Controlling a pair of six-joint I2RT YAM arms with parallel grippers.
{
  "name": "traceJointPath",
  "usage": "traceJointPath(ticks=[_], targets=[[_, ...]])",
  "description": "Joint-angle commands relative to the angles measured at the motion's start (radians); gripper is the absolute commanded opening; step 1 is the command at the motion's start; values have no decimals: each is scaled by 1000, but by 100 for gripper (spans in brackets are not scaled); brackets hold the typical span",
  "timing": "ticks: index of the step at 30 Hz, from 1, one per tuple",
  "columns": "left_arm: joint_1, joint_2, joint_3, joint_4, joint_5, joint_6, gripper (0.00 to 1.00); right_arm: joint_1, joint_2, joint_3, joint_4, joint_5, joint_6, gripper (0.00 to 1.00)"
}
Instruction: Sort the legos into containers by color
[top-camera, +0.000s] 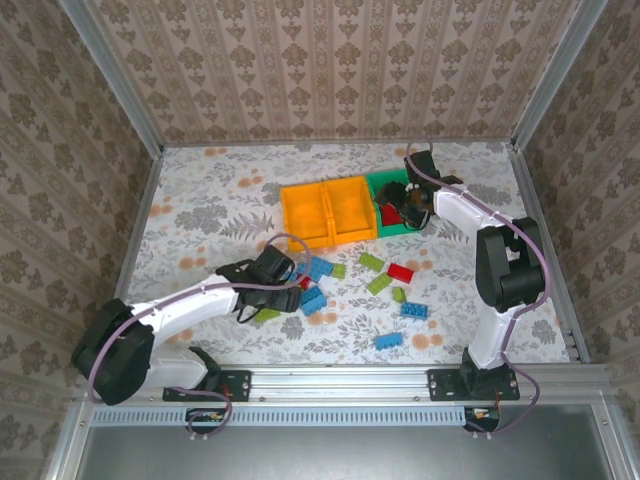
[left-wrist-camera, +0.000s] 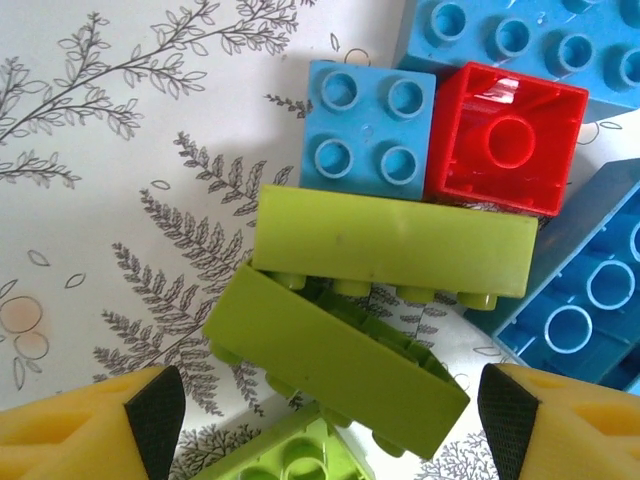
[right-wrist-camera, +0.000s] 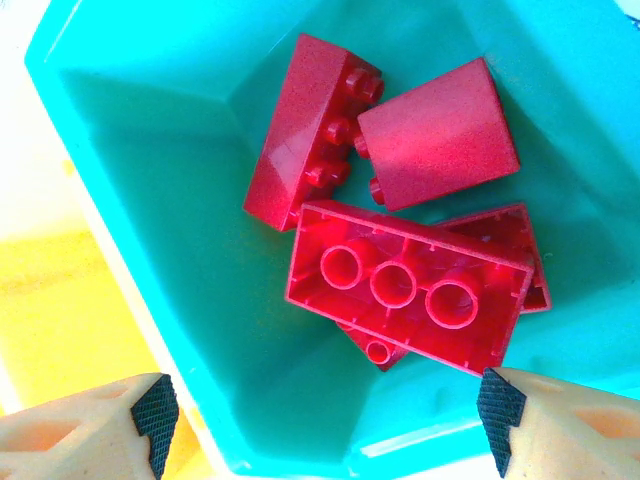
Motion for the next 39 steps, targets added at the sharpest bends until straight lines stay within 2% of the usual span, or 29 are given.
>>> traceJointPath(ticks=[1,8,13,25,31,34,39], targets=[[-9,30,42,8,21,9,79,3,11,-5,-12,-20,-3,82],[-7,81,58,9,41,12,74,2,9,-5,-18,-13,-10,82],[-8,89,63,1,36,-3,57,2,16,-3,-14,-17,-9,82],[3,137,109,-35,10,11,51,2,19,-4,-15,-15,-11,82],[11,156,111,-37,10,7,34,2,22,-5,-16,-14,-13,82],[12,157,113,-50,-3,-1,33,3,20,-3,-16,-14,-15,82],[31,122,120,-66,-22,0,15,2,9,-6,-18,-6,-32,82]])
